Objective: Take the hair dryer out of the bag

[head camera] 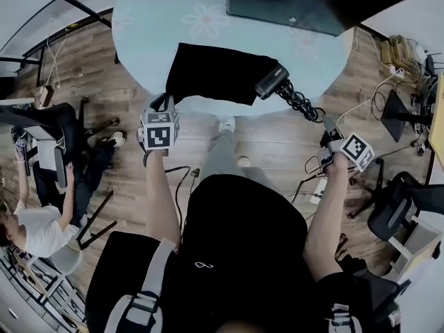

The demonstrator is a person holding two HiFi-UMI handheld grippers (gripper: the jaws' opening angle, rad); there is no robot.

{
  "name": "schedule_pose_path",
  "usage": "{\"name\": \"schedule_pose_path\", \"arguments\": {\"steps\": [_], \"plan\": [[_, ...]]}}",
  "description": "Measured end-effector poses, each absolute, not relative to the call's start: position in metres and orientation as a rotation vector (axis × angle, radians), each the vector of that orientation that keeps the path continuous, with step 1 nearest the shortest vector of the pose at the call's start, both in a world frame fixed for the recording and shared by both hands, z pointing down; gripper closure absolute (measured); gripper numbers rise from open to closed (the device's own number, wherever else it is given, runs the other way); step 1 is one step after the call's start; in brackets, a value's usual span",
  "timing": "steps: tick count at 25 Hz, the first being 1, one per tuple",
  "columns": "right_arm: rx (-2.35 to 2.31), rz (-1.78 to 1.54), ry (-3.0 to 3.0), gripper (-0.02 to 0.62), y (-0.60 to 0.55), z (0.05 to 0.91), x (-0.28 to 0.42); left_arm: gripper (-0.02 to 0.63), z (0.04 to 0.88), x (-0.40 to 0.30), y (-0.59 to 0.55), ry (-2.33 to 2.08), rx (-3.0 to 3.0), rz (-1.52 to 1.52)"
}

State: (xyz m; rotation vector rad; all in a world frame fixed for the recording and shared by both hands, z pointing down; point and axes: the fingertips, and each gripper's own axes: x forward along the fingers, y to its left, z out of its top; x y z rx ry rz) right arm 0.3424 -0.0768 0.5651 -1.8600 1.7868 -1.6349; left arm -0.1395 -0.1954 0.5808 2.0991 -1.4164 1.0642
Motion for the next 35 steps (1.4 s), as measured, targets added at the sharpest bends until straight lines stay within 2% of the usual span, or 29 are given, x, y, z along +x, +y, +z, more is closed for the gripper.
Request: {"name": "schedule_pose_path", "arguments": {"steps": [10,17,24,26,29,31,33,35], "plan": [[-1.53,-1.802,1.916,0.566,-0.002,0.593,0.242,0.546,0.545,-0.124,-0.124,-1.547,2.08,0.994],[-1.325,-1.863,1.962,0.565,-0.012,0.596,0.17,0.548,0.532,-0.127,-0.103,-1.585,2.07,0.921],[-1.332,-1.797,1.994,0.565,-0.073,0.583,0.173,0.549,0.517,-0.076,-0.117,-1.536,2.177,0.76],[-1.339,-1.795,2.03,0.561,-0.088,0.582,0.167,0.59,0.513,-0.064,-0.123,-1.513,2.202,0.732],[-1.403,-1.784,2.085,0.555,-0.109,0.584,0.159,0.595,0.505,-0.051,-0.133,-1.483,2.237,0.7],[-1.54,-1.745,2.152,0.533,-0.122,0.588,0.16,0.596,0.497,-0.045,-0.142,-1.471,2.26,0.672],[-1.747,-1.641,2.22,0.471,-0.136,0.587,0.168,0.6,0.487,-0.04,-0.151,-1.468,2.283,0.63],[-1.868,-1.497,2.288,0.469,-0.151,0.575,0.17,0.6,0.474,-0.034,-0.159,-1.461,2.307,0.556]]}}
